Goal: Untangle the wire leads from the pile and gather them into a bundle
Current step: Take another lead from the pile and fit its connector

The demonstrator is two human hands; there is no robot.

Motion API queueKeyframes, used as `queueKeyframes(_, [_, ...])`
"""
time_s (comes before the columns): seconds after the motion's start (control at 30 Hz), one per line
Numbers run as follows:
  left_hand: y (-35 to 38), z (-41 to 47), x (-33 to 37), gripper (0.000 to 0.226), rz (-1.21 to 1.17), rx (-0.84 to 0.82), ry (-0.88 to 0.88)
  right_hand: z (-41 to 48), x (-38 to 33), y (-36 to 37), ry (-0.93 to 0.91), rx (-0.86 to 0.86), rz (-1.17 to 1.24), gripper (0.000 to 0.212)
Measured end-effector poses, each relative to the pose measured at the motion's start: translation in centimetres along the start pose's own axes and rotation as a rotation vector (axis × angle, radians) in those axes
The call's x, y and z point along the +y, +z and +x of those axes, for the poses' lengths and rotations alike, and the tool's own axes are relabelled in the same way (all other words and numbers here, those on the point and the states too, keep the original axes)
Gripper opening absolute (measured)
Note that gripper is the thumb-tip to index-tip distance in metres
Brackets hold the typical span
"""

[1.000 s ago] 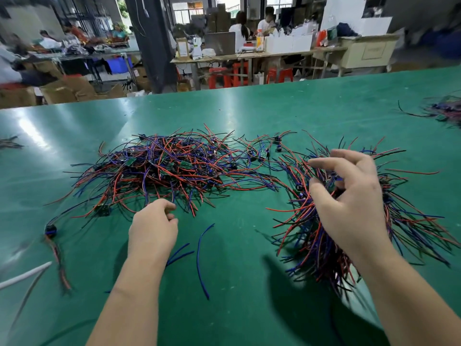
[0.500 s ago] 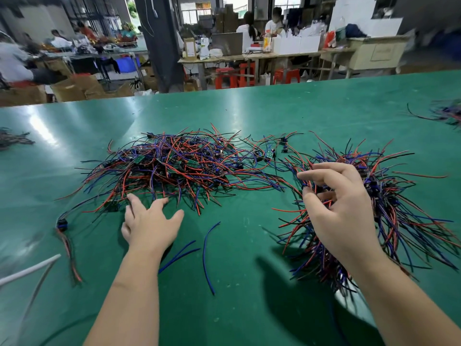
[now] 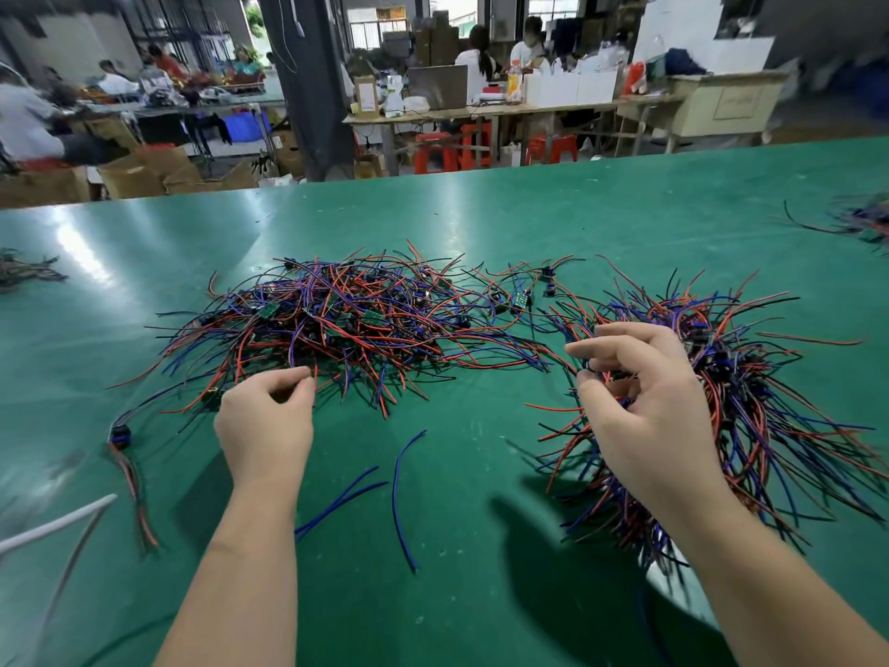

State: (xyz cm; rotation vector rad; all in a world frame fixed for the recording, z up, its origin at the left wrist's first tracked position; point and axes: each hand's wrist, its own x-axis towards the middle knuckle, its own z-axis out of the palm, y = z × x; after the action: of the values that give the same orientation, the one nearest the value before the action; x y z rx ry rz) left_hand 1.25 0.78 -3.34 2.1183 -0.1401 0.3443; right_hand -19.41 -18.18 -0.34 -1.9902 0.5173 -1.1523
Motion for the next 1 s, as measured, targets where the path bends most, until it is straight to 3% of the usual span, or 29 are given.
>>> queueKeyframes(0.13, [0.2, 0.0, -0.3, 0.015, 0.119, 0.005, 0.077, 0.0, 0.0, 0.1, 0.019, -0.014, 0.016, 0.036])
queueKeyframes(0.3, [1.3, 0.0, -1.2, 0.043, 0.443, -0.315, 0.007, -0.3, 0.0, 0.2, 0.034, -0.028, 0.015, 0.029])
queueKeyframes(0.37, [1.9, 0.1, -1.5, 0.041, 0.53, -0.338, 0.05, -0.3, -0.1, 0.2, 0.044, -0.038, 0.018, 0.027])
queueKeyframes(0.67, [1.5, 1.0, -1.7, 0.023, 0.287, -0.14, -0.051, -0.5, -0.1, 0.5, 0.067, -0.063, 0.039, 0.029])
queueKeyframes(0.9, [-0.2, 1.8, -1.6, 0.016, 0.152, -0.286, -0.085, 0.4, 0.4, -0.4, 0.117, 0.007, 0.074, 0.036])
queueKeyframes(1.0, [-1.3, 1.7, -0.9, 0.018, -0.028, -0.366, -0.125, 0.4, 0.5, -0.3, 0.129, 0.002, 0.08, 0.035])
